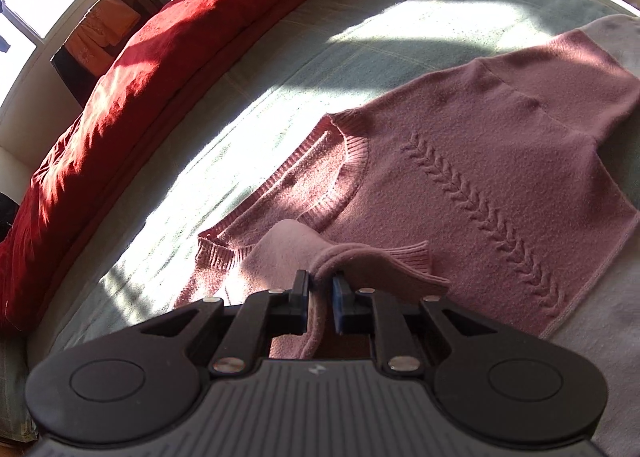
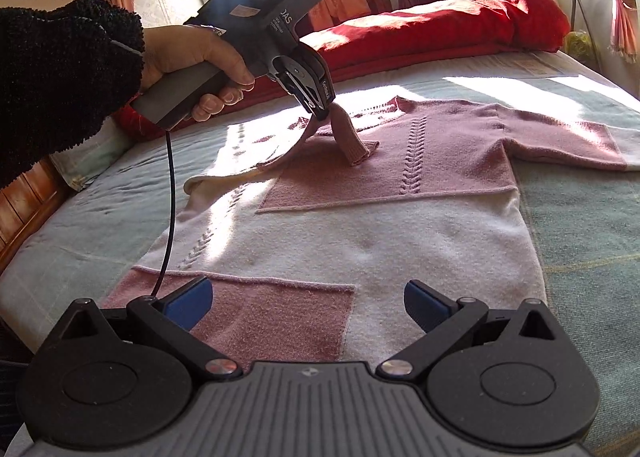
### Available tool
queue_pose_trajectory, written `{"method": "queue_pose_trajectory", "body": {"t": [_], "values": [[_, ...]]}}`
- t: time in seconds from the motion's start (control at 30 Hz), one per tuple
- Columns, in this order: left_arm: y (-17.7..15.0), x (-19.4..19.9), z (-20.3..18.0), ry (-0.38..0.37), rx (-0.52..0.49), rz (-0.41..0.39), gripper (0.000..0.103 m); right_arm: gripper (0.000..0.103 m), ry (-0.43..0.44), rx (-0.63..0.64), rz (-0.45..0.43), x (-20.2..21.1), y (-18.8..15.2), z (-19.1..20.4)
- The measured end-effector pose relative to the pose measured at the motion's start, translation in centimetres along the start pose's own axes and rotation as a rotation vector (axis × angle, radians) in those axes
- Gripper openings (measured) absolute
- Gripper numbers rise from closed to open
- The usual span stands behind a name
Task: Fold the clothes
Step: 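Carry the sleeve with the left gripper across the sweater body toward the collar, then open the left gripper and lift it away from the laid sleeve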
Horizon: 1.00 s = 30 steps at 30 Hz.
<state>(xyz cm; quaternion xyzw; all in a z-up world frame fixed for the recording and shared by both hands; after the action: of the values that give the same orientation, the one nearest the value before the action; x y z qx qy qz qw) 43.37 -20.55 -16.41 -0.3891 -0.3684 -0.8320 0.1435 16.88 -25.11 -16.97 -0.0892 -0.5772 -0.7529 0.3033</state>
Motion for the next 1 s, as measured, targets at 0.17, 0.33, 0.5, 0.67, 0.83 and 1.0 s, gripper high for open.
{"method": "queue_pose_trajectory", "body": {"t": [0.17, 0.33, 0.5, 0.67, 0.83, 1.0], "values": [[-1.4, 2.6, 0.8, -0.024, 0.047, 0.005, 0.016, 0.103, 0.008, -0.006, -0.012, 0.3, 0.4, 0.5], [-4.6, 6.1, 1.9, -0.025, 0.106, 0.017, 0.032, 0.103, 0.036, -0.008, -0.032, 1.0, 1.0, 1.5], [-8.6, 8.4, 2.5, -0.065, 0.225, -0.004, 0.041, 0.103, 0.043, 0.019, -0.069, 1.7, 1.4, 2.4], [-13.0, 7.9, 3.1, -0.094, 0.347, -0.035, 0.043, 0.101, 0.008, 0.057, -0.064, 1.1, 1.4, 2.6], [-16.8, 7.5, 3.5, -0.089, 0.44, -0.052, 0.044, 0.086, -0.035, 0.071, 0.006, -0.4, 2.2, 2.0], [-18.2, 8.9, 4.1, -0.111, 0.558, -0.122, 0.056, 0.066, -0.073, 0.059, 0.055, -1.7, 4.7, 0.6]]}}
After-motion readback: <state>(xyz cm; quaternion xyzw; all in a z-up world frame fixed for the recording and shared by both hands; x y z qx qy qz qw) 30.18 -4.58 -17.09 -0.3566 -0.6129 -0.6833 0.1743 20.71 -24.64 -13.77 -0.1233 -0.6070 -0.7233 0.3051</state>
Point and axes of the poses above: each gripper's, at about its wrist camera, not at the fingertips, and x roughly against the way its jaws point, z to its left, y to its top, the point moved 10 cm from there along -x, roughly the way its jaws point, and after that the axes turned 7 degrees about -z, right-handed, at the moved point
